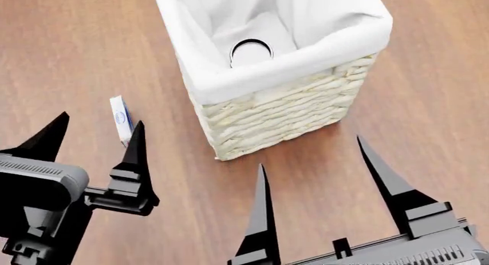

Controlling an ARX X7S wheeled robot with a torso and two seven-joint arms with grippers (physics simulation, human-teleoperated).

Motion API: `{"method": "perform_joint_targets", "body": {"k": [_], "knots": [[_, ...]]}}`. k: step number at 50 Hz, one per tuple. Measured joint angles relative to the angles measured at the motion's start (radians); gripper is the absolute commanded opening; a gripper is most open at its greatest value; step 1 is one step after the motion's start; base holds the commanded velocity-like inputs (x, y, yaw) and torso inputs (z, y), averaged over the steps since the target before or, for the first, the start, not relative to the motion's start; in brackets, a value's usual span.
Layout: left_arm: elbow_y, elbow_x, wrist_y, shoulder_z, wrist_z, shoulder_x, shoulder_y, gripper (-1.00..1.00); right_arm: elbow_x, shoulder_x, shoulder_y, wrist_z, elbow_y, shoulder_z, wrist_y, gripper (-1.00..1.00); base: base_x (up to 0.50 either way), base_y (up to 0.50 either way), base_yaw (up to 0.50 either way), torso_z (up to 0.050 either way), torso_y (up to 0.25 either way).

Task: Pick up the alphabet soup and the cream cheese box, and put them in the basket.

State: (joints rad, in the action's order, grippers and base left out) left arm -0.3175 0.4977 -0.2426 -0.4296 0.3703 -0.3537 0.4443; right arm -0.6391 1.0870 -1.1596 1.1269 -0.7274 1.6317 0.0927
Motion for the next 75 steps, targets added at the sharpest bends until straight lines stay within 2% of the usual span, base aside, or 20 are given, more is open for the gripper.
{"method": "perform_joint_targets", "body": {"k": [33,75], "knots": [[0.477,-0.041,0.066,-0.007,-0.049,0.141,0.218,1.00,0.001,0.002,0.028,0.001,0.022,-0.007,0.025,1.00,0.00,0.00,0.00,0.000,0.000],[0.778,-0.061,0.163,0.003,-0.043,0.199,0.264,1.00,0.001,0.000,0.054,0.002,0.037,-0.020,0.049,1.00,0.00,0.00,0.00,0.000,0.000]]}}
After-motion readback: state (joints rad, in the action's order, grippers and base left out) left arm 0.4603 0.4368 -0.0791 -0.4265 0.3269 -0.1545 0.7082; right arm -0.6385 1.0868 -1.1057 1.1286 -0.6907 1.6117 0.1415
